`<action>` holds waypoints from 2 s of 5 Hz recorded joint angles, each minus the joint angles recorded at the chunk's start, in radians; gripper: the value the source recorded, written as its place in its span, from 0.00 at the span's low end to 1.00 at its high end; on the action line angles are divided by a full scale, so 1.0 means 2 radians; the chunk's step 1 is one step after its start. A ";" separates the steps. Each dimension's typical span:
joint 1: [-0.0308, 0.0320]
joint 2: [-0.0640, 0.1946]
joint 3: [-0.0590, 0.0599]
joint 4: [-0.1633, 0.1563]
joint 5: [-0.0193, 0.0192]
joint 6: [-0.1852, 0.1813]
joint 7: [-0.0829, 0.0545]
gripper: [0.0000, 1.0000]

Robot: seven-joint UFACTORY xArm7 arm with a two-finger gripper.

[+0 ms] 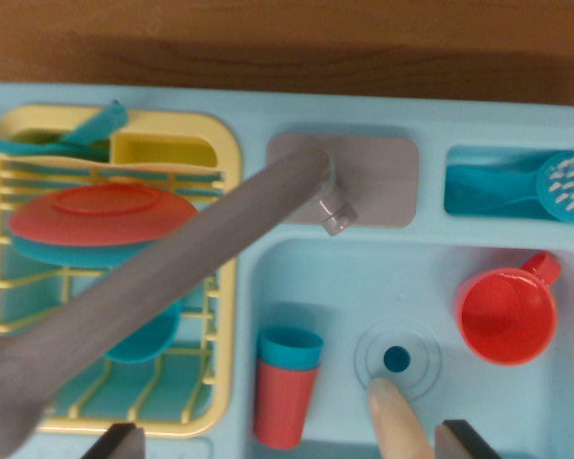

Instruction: Pick detergent from the sink

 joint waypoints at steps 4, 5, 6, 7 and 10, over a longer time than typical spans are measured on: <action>-0.0058 0.002 -0.006 -0.041 -0.0001 -0.038 -0.028 0.00; -0.0088 0.003 -0.008 -0.062 -0.0002 -0.058 -0.042 0.00; -0.0088 0.003 -0.008 -0.062 -0.0002 -0.058 -0.042 0.00; -0.0120 0.005 -0.011 -0.086 -0.0002 -0.079 -0.058 0.00; -0.0153 0.006 -0.015 -0.109 -0.0003 -0.101 -0.074 0.00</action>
